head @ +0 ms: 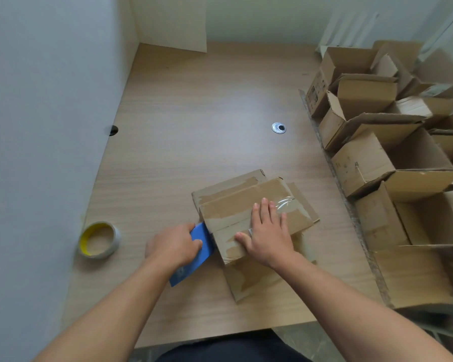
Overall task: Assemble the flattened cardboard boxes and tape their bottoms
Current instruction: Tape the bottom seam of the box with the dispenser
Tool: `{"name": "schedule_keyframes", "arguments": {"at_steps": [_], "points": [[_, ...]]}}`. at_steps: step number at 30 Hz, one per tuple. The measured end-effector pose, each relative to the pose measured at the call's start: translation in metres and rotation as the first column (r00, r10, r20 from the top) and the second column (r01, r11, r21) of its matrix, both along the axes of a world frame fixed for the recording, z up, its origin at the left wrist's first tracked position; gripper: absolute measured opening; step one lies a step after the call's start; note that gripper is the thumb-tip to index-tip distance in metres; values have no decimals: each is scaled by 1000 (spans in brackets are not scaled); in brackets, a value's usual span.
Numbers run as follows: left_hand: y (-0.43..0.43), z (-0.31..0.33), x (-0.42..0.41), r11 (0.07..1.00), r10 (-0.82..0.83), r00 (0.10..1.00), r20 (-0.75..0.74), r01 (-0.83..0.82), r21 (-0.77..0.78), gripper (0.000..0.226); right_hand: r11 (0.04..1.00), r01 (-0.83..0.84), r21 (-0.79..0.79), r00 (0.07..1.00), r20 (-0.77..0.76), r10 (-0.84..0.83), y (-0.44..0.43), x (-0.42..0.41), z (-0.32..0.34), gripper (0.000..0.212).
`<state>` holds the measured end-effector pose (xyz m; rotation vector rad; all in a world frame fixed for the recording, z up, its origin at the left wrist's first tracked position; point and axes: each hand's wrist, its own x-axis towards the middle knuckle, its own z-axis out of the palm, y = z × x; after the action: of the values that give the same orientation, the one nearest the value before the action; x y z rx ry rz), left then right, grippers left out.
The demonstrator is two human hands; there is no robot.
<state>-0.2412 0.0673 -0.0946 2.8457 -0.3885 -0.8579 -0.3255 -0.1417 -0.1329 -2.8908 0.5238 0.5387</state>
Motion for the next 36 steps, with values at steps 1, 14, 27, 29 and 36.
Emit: {"name": "schedule_keyframes", "arguments": {"at_steps": [1,14,27,29,36], "points": [[-1,-1,-3,1000,-1,1000,11,1,-8,28,999,-10,-37,1000,12,10,4,2,3,80],[75,8,8,984,80,996,-39,-85,-160,57,980,-199,17,979,54,198,20,-5,1,71],[82,13,4,928,90,994,61,-61,-367,68,946,-319,54,930,209,301,19,-11,-7,57],[82,12,1,923,94,993,71,-61,-380,69,950,-309,42,927,236,291,25,-9,-11,51],[88,15,-3,913,-128,934,335,242,-329,69,876,-469,113,878,166,449,-4,-3,-6,51]]}}
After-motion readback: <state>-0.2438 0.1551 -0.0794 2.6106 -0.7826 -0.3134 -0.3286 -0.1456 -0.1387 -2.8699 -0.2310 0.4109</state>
